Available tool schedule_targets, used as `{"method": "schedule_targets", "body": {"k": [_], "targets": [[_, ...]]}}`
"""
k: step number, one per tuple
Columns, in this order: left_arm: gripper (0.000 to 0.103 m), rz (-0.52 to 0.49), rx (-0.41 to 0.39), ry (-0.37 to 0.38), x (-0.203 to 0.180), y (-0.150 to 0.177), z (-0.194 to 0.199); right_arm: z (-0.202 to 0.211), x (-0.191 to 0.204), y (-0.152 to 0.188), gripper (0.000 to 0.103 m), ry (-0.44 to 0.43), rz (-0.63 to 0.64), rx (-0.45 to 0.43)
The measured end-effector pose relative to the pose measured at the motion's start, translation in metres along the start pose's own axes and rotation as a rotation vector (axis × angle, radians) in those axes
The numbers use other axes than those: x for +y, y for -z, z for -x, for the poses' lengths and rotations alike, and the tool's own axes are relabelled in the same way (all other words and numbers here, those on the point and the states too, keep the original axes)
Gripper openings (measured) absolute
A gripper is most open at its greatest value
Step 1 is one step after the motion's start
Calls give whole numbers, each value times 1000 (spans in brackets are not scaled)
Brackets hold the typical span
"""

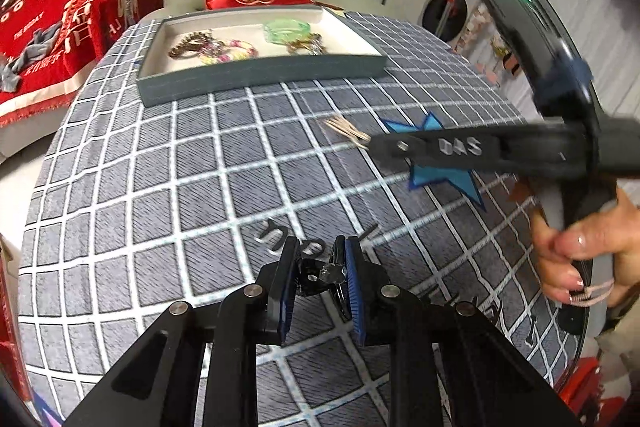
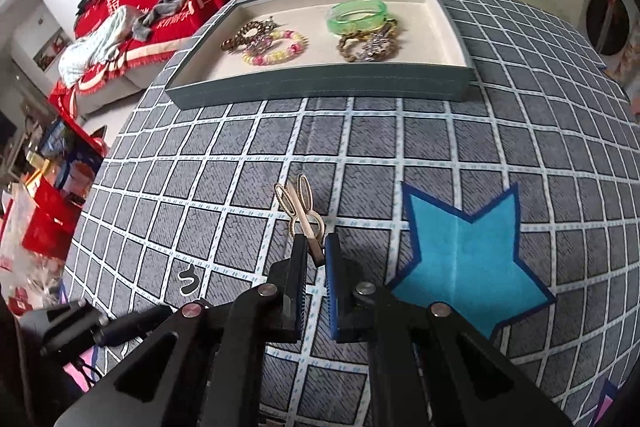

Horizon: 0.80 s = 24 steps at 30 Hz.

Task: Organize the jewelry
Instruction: 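Grasp the wooden clip with the right gripper while the left grasps the black claw clip, then carry both clips over the tray and lower them among the jewelry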

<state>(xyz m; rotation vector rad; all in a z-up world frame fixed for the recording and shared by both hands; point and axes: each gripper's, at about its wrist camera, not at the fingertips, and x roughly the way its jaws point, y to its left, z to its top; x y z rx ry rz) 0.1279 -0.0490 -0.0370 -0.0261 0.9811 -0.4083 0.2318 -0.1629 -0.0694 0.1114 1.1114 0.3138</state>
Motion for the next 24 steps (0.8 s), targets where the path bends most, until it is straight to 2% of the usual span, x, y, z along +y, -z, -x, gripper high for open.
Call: {"method": "schedule_targets", "body": {"k": [9,24], "targets": [[38,37,-28,-28,25,-16,8,11,-10,1,10,-32,-66,-15],[38,60,-85,-52,54,-58,17,27,-27,-6,10,-1,-128,-41]]}}
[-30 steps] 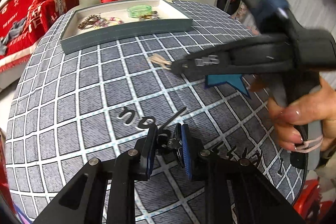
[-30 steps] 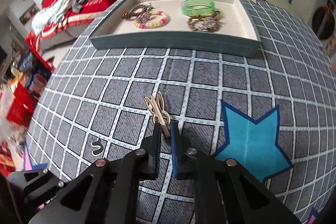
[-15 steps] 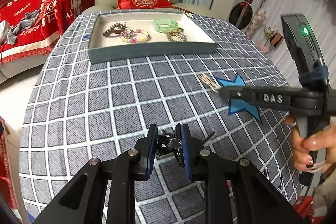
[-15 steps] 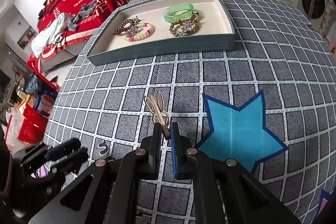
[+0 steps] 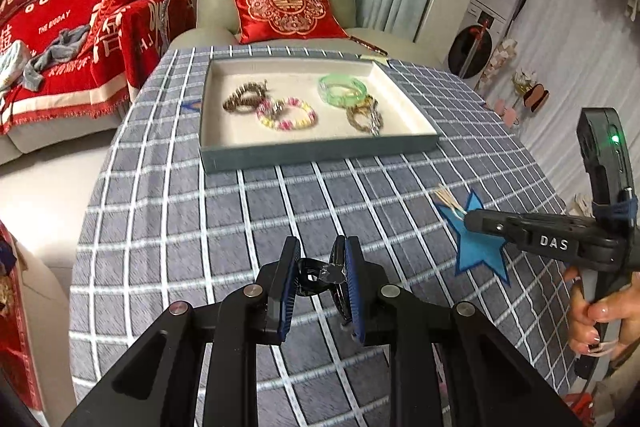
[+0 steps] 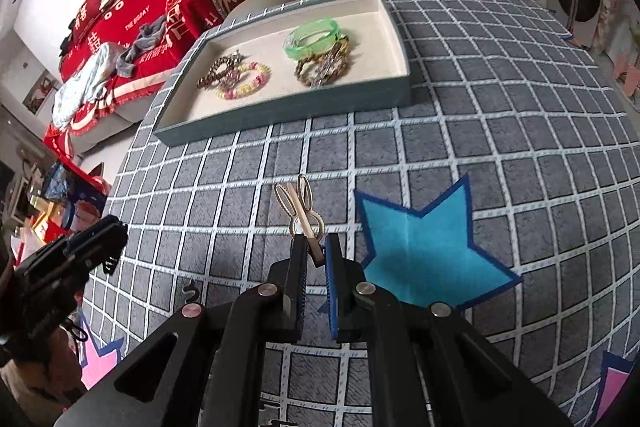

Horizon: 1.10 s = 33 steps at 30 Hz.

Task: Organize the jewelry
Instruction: 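Carry both clips over the tray and lower them among the jewelry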

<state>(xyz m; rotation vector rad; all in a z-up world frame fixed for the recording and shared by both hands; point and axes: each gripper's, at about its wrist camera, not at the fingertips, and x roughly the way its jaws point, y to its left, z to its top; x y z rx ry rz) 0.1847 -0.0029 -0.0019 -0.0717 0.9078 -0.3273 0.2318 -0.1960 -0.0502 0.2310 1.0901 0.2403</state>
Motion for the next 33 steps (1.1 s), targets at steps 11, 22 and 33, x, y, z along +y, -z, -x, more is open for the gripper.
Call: {"method": "schedule_targets", "body": {"k": [11,22,33], "targets": [[38,-22,-66,-31,10,-44,-5,12,2,-38,10,0,-24,-64],[38,-20,-65,-41,15,-62,-25,3,6,-76,10,-1,-41,-92],[38,13,-52,-47,30,-83,-51,-22,7,-101,10,6,-44,-79]]}}
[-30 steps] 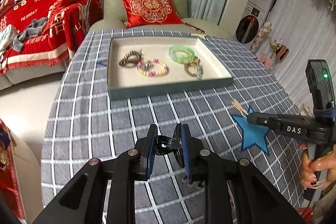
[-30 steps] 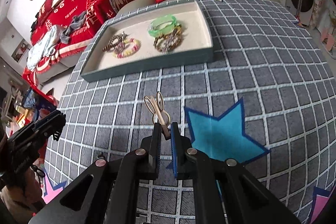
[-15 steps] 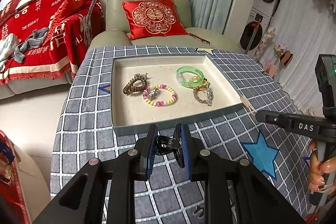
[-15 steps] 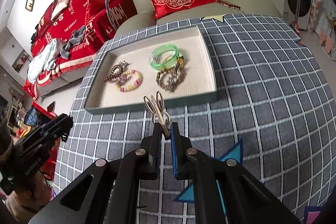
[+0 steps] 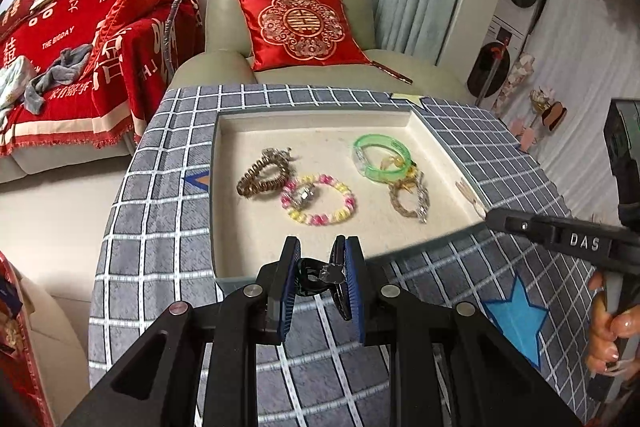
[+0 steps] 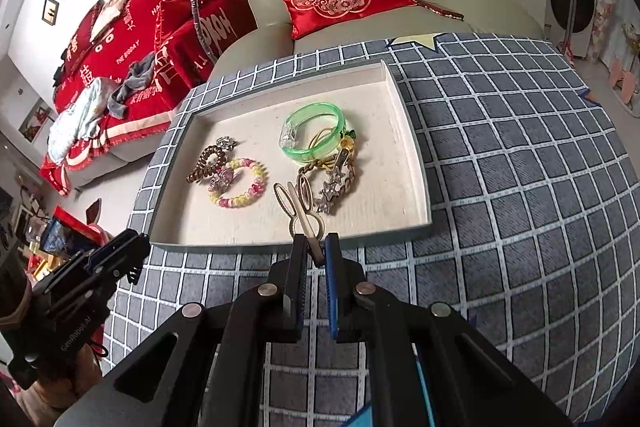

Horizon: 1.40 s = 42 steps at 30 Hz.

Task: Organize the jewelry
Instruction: 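Carry both clips over the tray and lower them among the jewelry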

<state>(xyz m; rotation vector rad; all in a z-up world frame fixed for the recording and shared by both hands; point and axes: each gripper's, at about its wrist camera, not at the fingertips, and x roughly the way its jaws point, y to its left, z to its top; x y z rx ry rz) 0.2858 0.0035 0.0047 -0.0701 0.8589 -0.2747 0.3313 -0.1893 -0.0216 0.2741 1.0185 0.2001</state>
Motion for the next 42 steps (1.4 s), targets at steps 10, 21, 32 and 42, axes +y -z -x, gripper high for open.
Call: {"method": "schedule_targets", "body": {"k": [10,21,32,42], "targets": [[38,-3,5,-48,9,-23,-28,-26,8,-19,10,8,12,19],[38,-11,40,-77,13,-32,-62,-61,12,-36,10,29,26,68],[38,-33,76,-118,8,-34,-92,-86,11,-41,9,85,52,77],[38,-39,88,-164,10,-34,-108,-92,12,-51,10,127,83,43]]}}
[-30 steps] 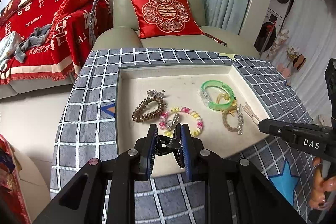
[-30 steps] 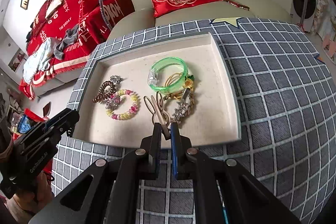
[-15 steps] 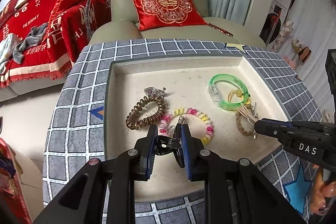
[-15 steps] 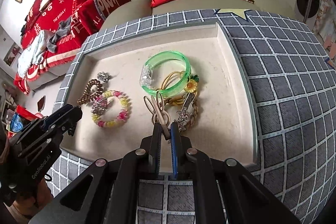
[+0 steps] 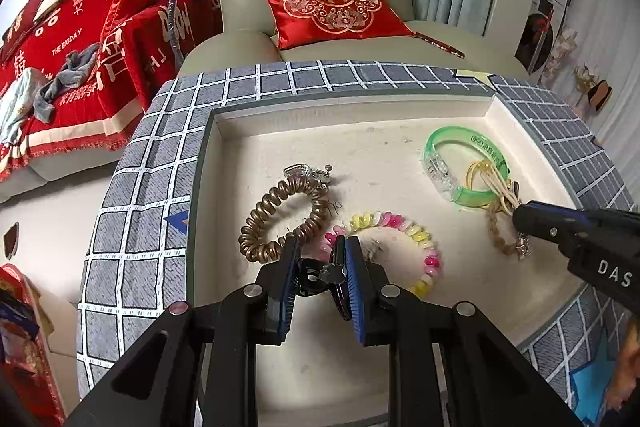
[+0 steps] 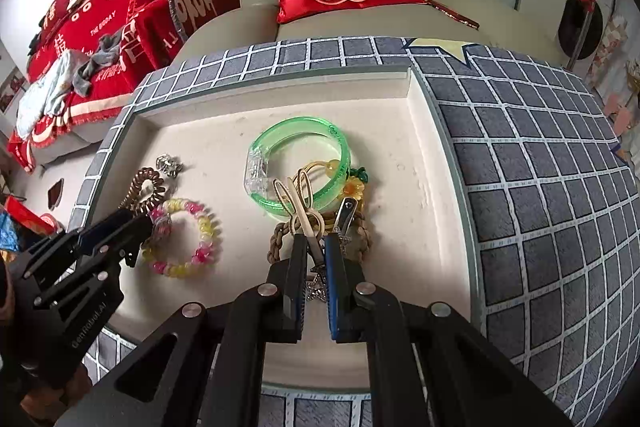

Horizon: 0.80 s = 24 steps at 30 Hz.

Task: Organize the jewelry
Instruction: 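Carry both clips over the tray and lower them among the jewelry, then open both grippers to release the clips and lift away from the tray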

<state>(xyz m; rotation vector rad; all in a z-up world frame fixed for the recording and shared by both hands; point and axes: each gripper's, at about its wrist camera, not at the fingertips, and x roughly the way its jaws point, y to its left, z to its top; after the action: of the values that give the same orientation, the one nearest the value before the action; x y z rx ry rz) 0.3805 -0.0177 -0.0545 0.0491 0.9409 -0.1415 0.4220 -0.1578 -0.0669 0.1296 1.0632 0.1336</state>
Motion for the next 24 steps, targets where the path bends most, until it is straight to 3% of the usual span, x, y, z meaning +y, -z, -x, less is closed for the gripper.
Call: {"method": "schedule_targets", "body": {"k": [12,14,16,24], "targets": [[38,-40,-15,-12,-9,4,7,1,0,4,10,-16,-8,2],[38,-42,-21,-11,-10,4,9,1,-1,4,17,-26,-16,5],[38,-44,-23,-13,-11,4,11,1,-3,4,57,-32,-30,7],[38,-18,-29,-11,-7,2,16,14,-6,5,58,-55,-42,-25]]}}
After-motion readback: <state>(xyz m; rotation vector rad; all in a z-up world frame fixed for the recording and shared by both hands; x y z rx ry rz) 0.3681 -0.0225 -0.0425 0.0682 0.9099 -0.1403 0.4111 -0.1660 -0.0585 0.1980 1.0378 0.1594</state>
